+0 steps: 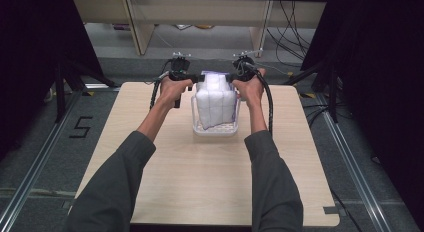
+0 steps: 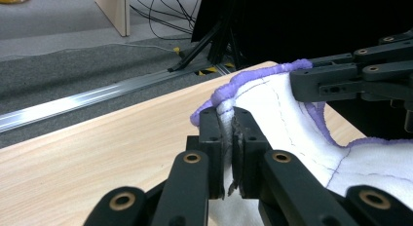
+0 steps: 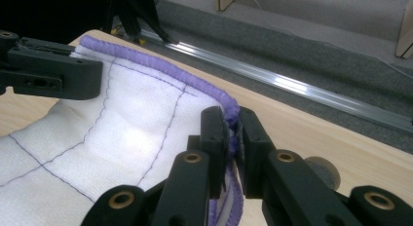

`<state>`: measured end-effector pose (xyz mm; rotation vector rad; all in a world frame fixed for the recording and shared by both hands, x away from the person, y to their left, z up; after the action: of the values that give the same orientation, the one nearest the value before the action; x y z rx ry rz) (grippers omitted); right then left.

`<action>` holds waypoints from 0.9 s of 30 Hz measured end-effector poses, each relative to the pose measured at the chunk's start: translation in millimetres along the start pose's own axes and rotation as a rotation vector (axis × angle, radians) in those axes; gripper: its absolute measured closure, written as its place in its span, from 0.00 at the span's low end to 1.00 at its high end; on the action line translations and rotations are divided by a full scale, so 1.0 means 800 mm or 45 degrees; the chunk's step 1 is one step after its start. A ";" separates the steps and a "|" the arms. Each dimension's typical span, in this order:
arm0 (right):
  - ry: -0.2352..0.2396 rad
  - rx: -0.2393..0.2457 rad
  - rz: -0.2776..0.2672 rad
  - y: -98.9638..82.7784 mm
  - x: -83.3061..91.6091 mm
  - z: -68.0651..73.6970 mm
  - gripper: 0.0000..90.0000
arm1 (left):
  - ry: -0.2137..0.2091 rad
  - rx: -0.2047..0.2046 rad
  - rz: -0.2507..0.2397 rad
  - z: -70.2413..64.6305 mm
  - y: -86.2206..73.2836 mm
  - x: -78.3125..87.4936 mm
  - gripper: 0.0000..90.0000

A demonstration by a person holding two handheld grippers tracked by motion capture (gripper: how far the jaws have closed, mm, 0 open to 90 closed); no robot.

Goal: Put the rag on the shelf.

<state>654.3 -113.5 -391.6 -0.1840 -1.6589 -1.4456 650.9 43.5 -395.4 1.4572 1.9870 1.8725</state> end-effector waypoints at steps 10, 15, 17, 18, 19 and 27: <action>-0.001 0.019 0.048 -0.009 -0.008 -0.002 0.91 | -0.009 0.016 0.046 0.004 -0.014 -0.007 0.92; -0.028 0.002 0.070 -0.012 -0.006 -0.008 0.82 | -0.014 0.044 0.056 0.007 -0.016 -0.003 0.79; -0.041 -0.021 0.070 -0.012 -0.002 -0.012 0.76 | -0.022 0.062 0.046 0.010 -0.015 0.002 0.75; -0.044 -0.039 0.049 -0.011 -0.001 -0.014 0.75 | -0.019 0.064 0.043 0.012 -0.014 0.005 0.73; -0.046 -0.046 0.063 -0.011 0.004 -0.015 0.74 | -0.005 0.063 0.042 0.014 -0.014 0.008 0.70; -0.078 -0.095 0.033 -0.011 0.029 -0.029 0.68 | 0.016 0.051 0.064 0.022 -0.016 0.032 0.54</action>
<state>647.4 -145.9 -384.0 -0.2930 -1.6469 -1.4965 639.4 75.2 -396.6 1.5238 2.0234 1.8762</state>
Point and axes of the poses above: each handheld gripper's, and its own axes: x roughly backward along the jaws, y roughly out of its top, z roughly to its left, the point moved 7 cm from there along -x, roughly forward along the jaws, and after that the axes turned 5 degrees about z, right-handed, at the moved point
